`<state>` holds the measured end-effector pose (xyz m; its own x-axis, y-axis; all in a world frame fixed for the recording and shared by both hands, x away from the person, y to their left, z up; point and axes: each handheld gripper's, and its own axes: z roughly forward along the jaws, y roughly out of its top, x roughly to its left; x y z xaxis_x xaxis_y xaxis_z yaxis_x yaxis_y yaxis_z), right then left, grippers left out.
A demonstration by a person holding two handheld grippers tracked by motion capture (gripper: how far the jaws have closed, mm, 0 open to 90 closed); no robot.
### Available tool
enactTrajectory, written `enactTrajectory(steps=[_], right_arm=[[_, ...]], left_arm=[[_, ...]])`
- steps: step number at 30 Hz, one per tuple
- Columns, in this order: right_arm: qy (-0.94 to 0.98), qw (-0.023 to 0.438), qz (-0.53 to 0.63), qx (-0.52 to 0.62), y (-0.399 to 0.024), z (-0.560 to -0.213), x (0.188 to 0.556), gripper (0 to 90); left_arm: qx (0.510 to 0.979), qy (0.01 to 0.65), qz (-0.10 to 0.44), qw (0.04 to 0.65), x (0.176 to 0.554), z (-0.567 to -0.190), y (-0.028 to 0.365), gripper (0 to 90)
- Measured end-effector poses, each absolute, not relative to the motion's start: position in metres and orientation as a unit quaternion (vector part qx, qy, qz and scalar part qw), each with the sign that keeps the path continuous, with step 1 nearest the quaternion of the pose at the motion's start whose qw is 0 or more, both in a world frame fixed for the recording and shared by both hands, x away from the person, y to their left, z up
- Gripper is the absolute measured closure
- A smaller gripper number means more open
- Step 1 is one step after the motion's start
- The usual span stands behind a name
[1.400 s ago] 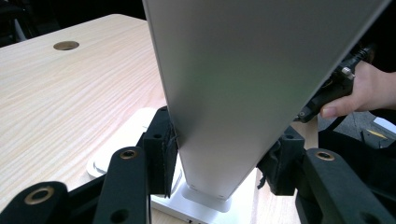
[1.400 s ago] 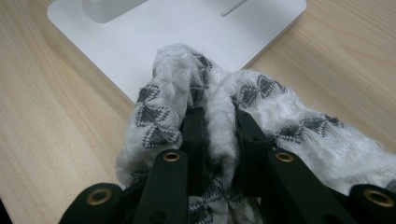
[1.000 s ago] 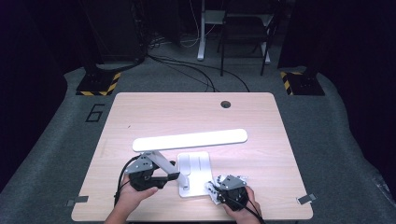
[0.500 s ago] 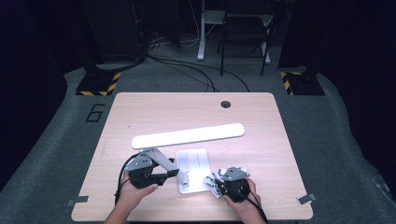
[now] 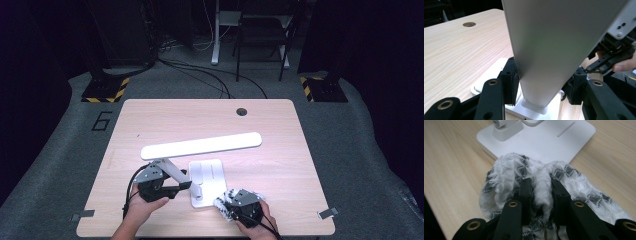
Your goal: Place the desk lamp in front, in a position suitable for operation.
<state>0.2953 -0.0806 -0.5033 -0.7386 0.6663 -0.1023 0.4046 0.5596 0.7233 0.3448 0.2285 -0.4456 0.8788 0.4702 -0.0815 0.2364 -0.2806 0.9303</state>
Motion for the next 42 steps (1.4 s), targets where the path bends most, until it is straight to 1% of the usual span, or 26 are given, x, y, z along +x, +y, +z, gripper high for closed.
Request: enactTrajectory(steps=[4, 6, 8, 12, 15, 19, 25, 29, 36, 42], right_arm=[[0.872, 0.179, 0.352, 0.289, -0.075, -0.504, 0.288, 73.9], [0.875, 0.193, 0.346, 0.279, -0.070, -0.507, 0.287, 73.9], [0.876, 0.196, 0.343, 0.277, -0.068, -0.509, 0.288, 74.0], [0.869, 0.179, 0.354, 0.296, -0.065, -0.510, 0.293, 74.7], [0.871, 0.173, 0.360, 0.287, -0.060, -0.510, 0.294, 74.9], [0.875, 0.159, 0.373, 0.265, -0.044, -0.511, 0.293, 75.3], [0.879, 0.155, 0.383, 0.240, -0.015, -0.512, 0.289, 75.5], [0.880, 0.151, 0.387, 0.231, -0.005, -0.512, 0.288, 75.5], [0.884, 0.156, 0.386, 0.215, -0.004, -0.512, 0.289, 76.0], [0.885, 0.161, 0.376, 0.222, -0.017, -0.512, 0.290, 76.2]], left_arm=[[0.794, 0.222, 0.105, 0.556, 0.345, -0.446, 0.229, 53.5], [0.794, 0.222, 0.104, 0.557, 0.345, -0.446, 0.229, 53.5], [0.794, 0.223, 0.104, 0.557, 0.345, -0.446, 0.229, 53.5], [0.793, 0.223, 0.103, 0.558, 0.344, -0.446, 0.228, 53.4], [0.792, 0.223, 0.101, 0.560, 0.345, -0.446, 0.228, 53.3], [0.792, 0.222, 0.101, 0.560, 0.345, -0.446, 0.228, 53.4], [0.792, 0.223, 0.100, 0.559, 0.345, -0.446, 0.228, 53.4], [0.792, 0.223, 0.101, 0.559, 0.345, -0.446, 0.228, 53.4], [0.791, 0.225, 0.101, 0.560, 0.344, -0.446, 0.228, 53.4], [0.792, 0.224, 0.101, 0.559, 0.344, -0.446, 0.228, 53.4]])
